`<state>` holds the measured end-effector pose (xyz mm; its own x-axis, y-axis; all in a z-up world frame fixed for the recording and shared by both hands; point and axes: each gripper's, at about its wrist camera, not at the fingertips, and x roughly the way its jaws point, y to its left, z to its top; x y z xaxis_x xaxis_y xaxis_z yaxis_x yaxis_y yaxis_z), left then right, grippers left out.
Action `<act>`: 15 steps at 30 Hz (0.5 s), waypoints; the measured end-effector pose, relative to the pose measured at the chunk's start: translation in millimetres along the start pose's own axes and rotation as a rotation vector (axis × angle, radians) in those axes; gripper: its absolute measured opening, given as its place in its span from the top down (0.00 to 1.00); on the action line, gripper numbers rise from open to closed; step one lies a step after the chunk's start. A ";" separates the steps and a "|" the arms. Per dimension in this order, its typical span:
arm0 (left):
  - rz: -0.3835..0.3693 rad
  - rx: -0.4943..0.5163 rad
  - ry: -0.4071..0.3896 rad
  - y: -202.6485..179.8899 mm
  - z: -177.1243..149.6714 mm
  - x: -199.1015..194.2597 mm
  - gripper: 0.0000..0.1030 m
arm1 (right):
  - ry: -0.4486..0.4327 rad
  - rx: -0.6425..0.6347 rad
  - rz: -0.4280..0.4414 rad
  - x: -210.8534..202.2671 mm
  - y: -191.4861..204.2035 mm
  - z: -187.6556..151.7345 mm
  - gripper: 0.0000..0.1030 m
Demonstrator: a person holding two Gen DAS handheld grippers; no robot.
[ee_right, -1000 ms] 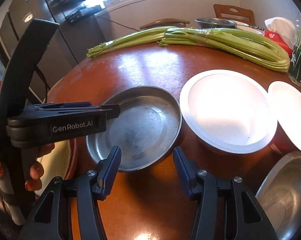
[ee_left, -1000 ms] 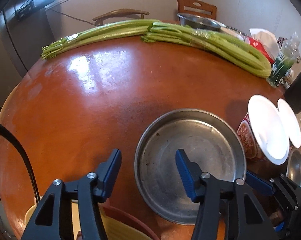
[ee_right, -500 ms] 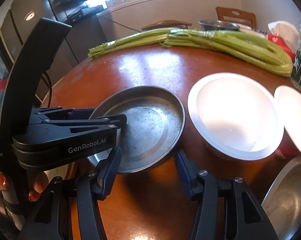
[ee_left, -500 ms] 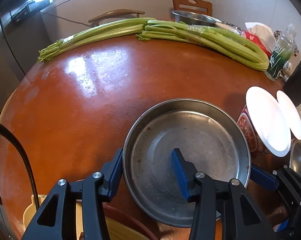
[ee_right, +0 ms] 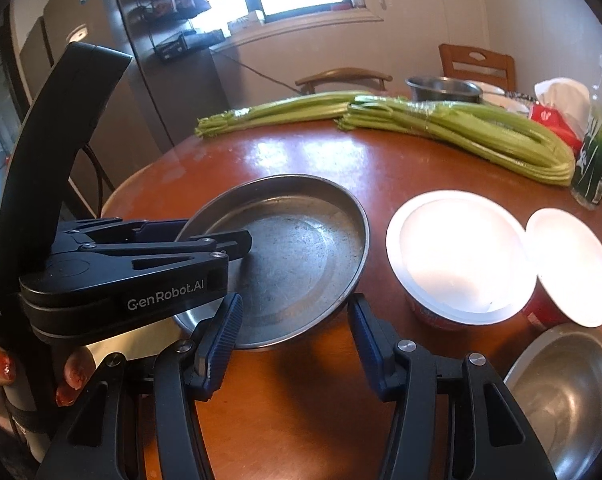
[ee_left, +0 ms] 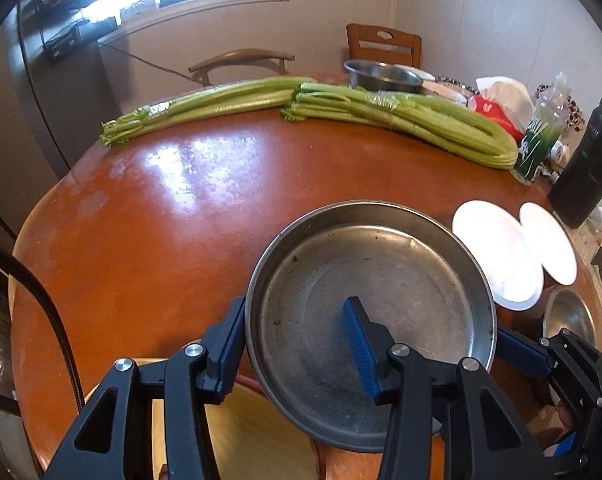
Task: Organize plates and bowls
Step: 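Carry the shallow steel tray with the left tool and lower it onto the cream plate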
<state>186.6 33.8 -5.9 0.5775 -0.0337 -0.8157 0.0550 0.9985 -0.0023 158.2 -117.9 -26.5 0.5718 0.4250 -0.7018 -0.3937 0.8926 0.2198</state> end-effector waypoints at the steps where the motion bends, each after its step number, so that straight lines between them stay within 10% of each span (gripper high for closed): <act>1: 0.001 0.000 -0.010 -0.1 -0.7 -4.8 0.53 | -0.007 -0.004 0.001 -3.7 1.9 0.6 0.45; 15: 0.045 -0.031 -0.126 15.0 -18.1 -76.8 0.53 | -0.096 -0.093 0.041 -50.4 40.7 4.0 0.44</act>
<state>128.3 52.2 46.3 0.6769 0.0080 -0.7360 0.0025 0.9999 0.0131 116.3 -102.4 20.5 0.6182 0.4773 -0.6245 -0.4804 0.8583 0.1804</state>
